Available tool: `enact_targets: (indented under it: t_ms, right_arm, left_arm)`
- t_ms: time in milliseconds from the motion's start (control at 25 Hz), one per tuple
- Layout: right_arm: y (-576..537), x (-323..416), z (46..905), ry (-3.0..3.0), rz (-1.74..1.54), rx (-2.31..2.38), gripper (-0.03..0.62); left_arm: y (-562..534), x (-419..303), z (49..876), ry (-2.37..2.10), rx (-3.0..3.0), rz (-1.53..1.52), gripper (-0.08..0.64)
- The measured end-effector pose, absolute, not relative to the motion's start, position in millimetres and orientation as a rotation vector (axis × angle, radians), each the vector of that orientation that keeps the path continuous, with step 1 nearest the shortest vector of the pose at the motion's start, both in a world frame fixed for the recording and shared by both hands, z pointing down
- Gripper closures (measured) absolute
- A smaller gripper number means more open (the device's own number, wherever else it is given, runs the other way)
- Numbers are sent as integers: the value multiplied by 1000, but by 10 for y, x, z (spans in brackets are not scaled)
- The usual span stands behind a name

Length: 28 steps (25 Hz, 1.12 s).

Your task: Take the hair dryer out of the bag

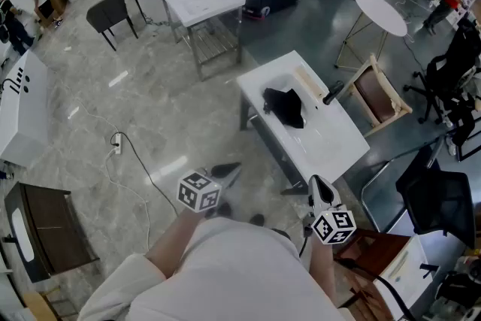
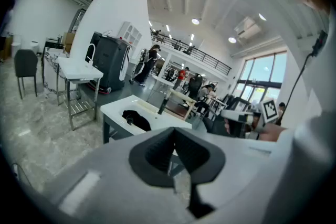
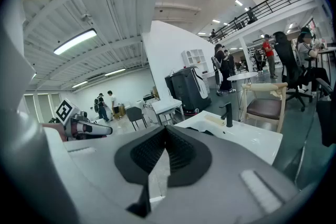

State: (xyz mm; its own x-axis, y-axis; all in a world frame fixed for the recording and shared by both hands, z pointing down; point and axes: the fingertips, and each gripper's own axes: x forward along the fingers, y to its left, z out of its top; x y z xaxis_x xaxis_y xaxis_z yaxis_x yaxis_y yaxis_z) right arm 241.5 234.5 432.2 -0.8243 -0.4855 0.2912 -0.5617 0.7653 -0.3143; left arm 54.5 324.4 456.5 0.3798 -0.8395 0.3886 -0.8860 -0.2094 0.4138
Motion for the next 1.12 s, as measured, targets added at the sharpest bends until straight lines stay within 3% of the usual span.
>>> enact_targets:
  t_ms: [1120]
  right_arm:
    - [2615, 2045, 4385, -2732, 624, 926, 588]
  left_arm:
    - [3387, 181, 4630, -1395, 2115, 117, 561]
